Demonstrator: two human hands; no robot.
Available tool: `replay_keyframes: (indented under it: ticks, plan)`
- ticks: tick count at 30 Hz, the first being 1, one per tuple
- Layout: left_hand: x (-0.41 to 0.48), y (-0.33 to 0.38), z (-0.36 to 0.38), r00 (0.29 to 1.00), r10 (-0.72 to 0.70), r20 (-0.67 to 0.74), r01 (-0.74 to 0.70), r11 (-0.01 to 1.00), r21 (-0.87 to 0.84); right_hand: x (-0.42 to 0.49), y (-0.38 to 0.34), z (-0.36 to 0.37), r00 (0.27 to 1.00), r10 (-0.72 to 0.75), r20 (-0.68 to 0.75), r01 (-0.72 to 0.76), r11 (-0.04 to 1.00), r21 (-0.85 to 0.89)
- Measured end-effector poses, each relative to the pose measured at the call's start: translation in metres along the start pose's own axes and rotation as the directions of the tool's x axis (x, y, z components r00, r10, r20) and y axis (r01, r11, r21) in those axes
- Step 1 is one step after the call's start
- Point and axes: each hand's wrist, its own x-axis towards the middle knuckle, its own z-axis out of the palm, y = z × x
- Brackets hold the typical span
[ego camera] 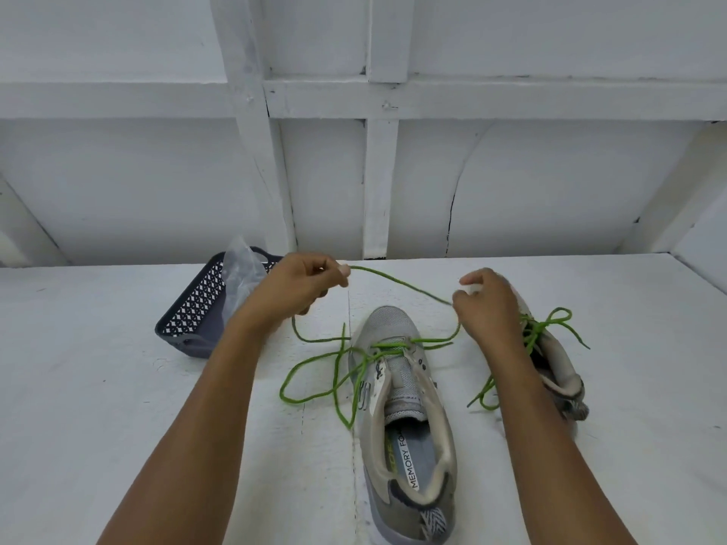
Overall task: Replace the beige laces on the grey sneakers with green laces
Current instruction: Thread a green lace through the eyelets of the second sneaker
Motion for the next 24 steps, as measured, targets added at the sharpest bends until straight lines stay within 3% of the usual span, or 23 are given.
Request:
replay_keyframes:
  ticks: [1,3,5,6,8,11,14,16,18,20,22,24]
  plan:
    - [-0.002,0.004,0.003,0.999,0.010,0.044,-0.012,0.999,0.040,-0.003,-0.005,0.000,0.992,-0.129,0.000,0.129,0.988,-0.080]
    - [-0.003,0.011,0.010,0.986,0.020,0.167,-0.039,0.993,0.109,-0.011,-0.024,0.002,0.915,-0.350,0.200,0.373,0.923,-0.089]
    - [-0.003,0.017,0.017,0.959,0.043,0.281,-0.080,0.989,0.122,-0.018,-0.040,0.003,0.781,-0.364,0.507,0.446,0.894,-0.046]
    - [-0.002,0.019,0.018,0.952,0.053,0.301,-0.092,0.989,0.115,-0.020,-0.044,0.005,0.740,-0.336,0.583,0.445,0.894,-0.049]
    - [0.001,0.021,0.015,0.959,0.052,0.279,-0.084,0.991,0.102,-0.017,-0.044,0.007,0.767,-0.316,0.558,0.392,0.920,-0.019]
    - [0.005,0.016,0.003,0.971,0.018,0.239,-0.053,0.989,0.139,-0.008,-0.037,0.006,0.891,-0.329,0.314,0.357,0.933,-0.036]
    - [0.008,0.000,-0.010,0.980,-0.053,0.190,-0.011,0.947,0.322,0.004,-0.029,-0.008,0.976,-0.216,0.005,0.215,0.972,-0.092]
    - [0.008,-0.009,-0.014,0.986,-0.100,0.137,0.027,0.889,0.457,0.012,-0.023,-0.012,0.992,-0.111,-0.059,0.107,0.992,-0.066]
    - [0.007,-0.014,-0.013,0.987,-0.120,0.107,0.061,0.895,0.443,0.014,-0.022,-0.009,0.999,-0.035,-0.038,0.036,0.999,0.032]
    - [0.006,-0.014,-0.006,0.989,-0.121,0.083,0.090,0.947,0.307,0.009,-0.025,-0.004,0.998,-0.012,0.063,0.008,0.998,0.063]
    - [0.005,-0.011,0.001,0.991,-0.119,0.067,0.099,0.965,0.244,0.000,-0.031,-0.001,0.969,-0.101,0.227,0.110,0.993,-0.029]
    - [0.006,-0.010,0.007,0.989,-0.131,0.075,0.114,0.973,0.201,-0.012,-0.041,-0.001,0.851,-0.206,0.483,0.293,0.949,-0.113]
